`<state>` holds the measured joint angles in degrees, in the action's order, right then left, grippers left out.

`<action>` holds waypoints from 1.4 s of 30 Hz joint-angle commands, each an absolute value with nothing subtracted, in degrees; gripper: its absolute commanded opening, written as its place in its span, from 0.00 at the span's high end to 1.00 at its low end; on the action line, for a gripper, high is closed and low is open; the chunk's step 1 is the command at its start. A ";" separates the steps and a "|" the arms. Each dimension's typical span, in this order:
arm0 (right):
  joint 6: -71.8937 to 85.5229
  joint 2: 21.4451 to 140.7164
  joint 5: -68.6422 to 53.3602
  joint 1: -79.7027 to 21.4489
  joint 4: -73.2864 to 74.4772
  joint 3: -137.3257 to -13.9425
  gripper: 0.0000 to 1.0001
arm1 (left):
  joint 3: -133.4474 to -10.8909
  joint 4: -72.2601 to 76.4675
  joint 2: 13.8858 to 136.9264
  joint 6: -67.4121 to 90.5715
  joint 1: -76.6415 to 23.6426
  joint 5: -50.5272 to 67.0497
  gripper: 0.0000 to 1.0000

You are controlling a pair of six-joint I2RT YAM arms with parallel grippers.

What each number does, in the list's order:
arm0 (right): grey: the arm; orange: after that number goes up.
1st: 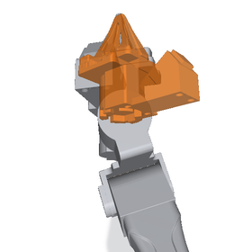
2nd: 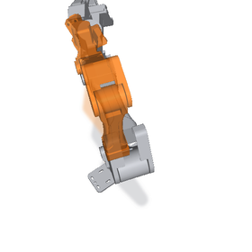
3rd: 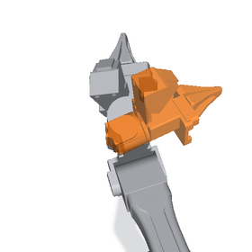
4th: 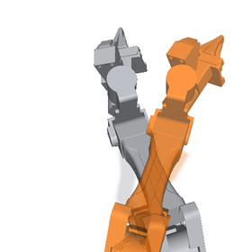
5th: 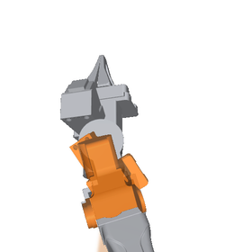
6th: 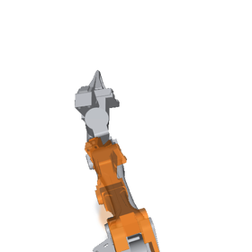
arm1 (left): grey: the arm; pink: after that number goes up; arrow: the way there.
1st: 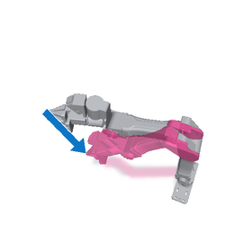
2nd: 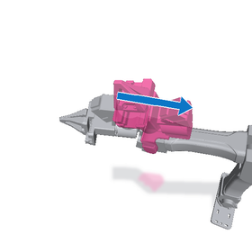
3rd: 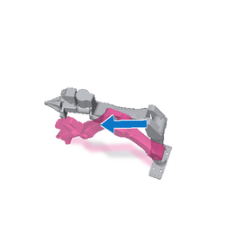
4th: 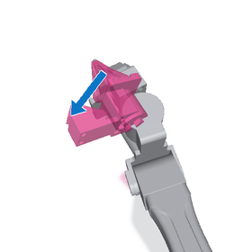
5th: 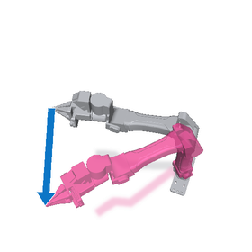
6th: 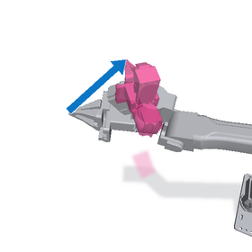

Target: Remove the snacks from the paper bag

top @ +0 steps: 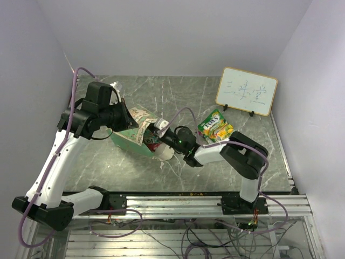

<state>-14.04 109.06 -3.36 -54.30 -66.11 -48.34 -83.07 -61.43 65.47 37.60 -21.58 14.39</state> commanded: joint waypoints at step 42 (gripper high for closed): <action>1.05 111.70 11.13 -55.55 -61.21 -49.69 0.86 | -87.17 -61.00 70.84 39.56 -20.65 12.92 0.93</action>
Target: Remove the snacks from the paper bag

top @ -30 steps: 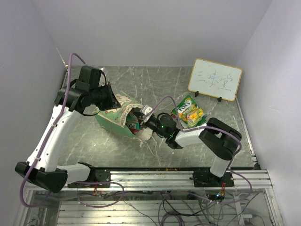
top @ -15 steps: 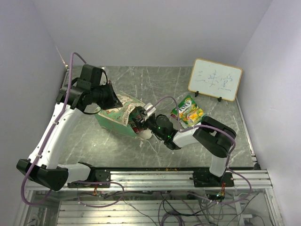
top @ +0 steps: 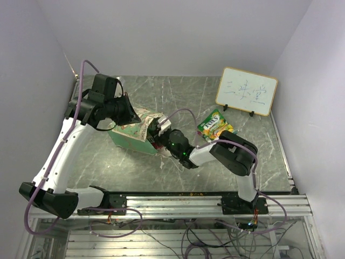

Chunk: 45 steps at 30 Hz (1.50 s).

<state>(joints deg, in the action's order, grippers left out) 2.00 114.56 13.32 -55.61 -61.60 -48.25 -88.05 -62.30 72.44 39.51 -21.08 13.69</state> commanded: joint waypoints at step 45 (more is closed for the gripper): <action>4.18 59.42 17.17 -54.03 29.77 -73.31 1.00 | -113.93 -61.76 80.91 28.93 -2.41 0.16 0.93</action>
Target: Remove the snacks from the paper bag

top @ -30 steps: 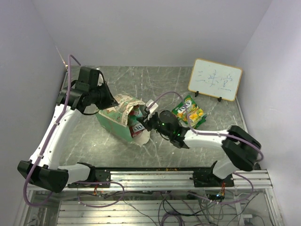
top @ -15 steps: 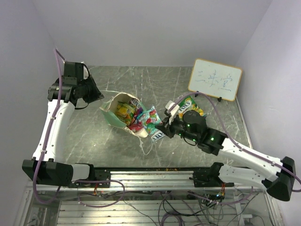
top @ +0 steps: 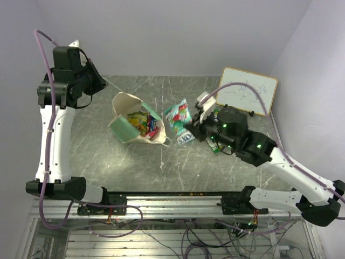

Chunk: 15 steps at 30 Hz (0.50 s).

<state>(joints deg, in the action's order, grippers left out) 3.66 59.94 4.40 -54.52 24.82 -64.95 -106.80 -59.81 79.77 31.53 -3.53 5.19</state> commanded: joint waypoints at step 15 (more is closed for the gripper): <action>5.88 72.65 -25.69 -32.61 30.97 -64.64 1.00 | -121.10 -56.24 88.58 14.92 -2.62 7.59 0.93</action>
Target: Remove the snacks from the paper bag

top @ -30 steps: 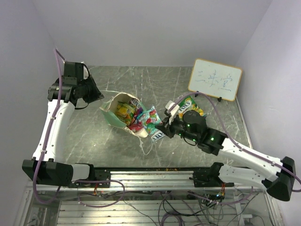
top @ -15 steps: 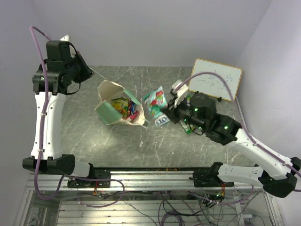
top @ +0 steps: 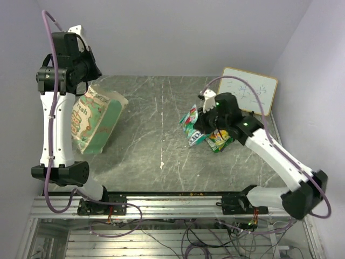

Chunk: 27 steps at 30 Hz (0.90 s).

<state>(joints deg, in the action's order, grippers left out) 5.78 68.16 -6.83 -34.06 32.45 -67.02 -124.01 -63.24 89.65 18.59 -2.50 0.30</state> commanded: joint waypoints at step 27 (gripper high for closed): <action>10.64 70.84 -10.36 -31.01 28.63 -52.45 0.35 | -76.52 -57.29 59.18 26.69 -11.63 21.42 0.93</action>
<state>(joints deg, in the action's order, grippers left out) 13.28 73.78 -16.91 -31.18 23.53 -48.03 -81.12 -56.53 63.86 21.80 -10.92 17.10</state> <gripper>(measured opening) 0.639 0.081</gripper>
